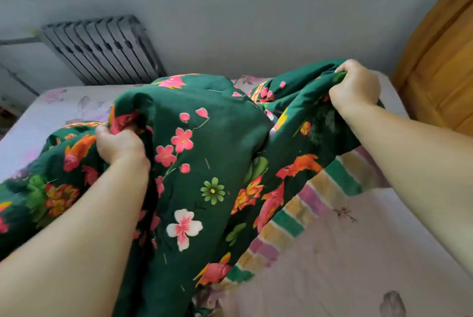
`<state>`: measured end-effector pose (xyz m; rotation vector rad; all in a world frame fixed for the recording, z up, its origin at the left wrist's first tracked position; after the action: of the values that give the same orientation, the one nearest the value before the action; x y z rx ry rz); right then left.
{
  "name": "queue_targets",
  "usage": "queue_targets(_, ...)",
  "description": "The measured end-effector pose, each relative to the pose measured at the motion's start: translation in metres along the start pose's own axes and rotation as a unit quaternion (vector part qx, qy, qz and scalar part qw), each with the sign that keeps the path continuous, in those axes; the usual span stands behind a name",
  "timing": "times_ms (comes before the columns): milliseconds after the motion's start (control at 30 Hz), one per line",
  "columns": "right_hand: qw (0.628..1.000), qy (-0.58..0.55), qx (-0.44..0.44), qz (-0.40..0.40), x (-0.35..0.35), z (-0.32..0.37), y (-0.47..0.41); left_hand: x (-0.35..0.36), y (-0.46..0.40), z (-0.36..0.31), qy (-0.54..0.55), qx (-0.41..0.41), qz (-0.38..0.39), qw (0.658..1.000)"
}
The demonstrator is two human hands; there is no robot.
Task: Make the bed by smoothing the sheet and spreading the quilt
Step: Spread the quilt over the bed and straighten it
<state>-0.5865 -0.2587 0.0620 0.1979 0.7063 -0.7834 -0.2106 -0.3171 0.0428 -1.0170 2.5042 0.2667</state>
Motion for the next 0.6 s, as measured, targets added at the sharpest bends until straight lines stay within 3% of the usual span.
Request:
queue_targets(67, 1.000, -0.001, 0.007, 0.002, 0.009, 0.001, -0.007, 0.004, -0.010, 0.006, -0.033, 0.004, -0.002, 0.999)
queue_targets(167, 0.994, 0.026, 0.031, 0.098, 0.038, -0.009, -0.002, 0.020, -0.016, 0.029, -0.091, -0.010, 0.031, 0.995)
queue_targets(300, 0.969, 0.083, 0.055, 0.227, 0.072, -0.027, 0.035, 0.045, 0.007, 0.068, -0.282, 0.013, 0.161, 0.946)
queue_targets(433, 0.956, 0.115, 0.060, 0.262, 0.091, -0.062, 0.095, 0.044, 0.075, 0.079, -0.374, 0.143, 0.242, 0.884)
queue_targets(533, 0.926, 0.146, 0.101, 0.333, 0.104, -0.098, 0.145, 0.027, 0.105, 0.102, -0.381, 0.260, 0.220, 0.860)
queue_targets(600, 0.887, 0.174, 0.120, 0.410, 0.111, -0.118, 0.179, 0.015, 0.121, 0.127, -0.353, 0.389, 0.181, 0.831)
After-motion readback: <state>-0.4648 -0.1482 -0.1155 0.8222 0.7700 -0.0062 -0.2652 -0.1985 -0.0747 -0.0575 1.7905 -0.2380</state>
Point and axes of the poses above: each hand's wrist, its own y-axis away from the middle knuckle, its own x-axis out of the palm, z = x × y, the point moved 1 cm from there along -y, towards the middle knuckle, and after that the axes turned 12 degrees about -y, right-handed, at the moved point
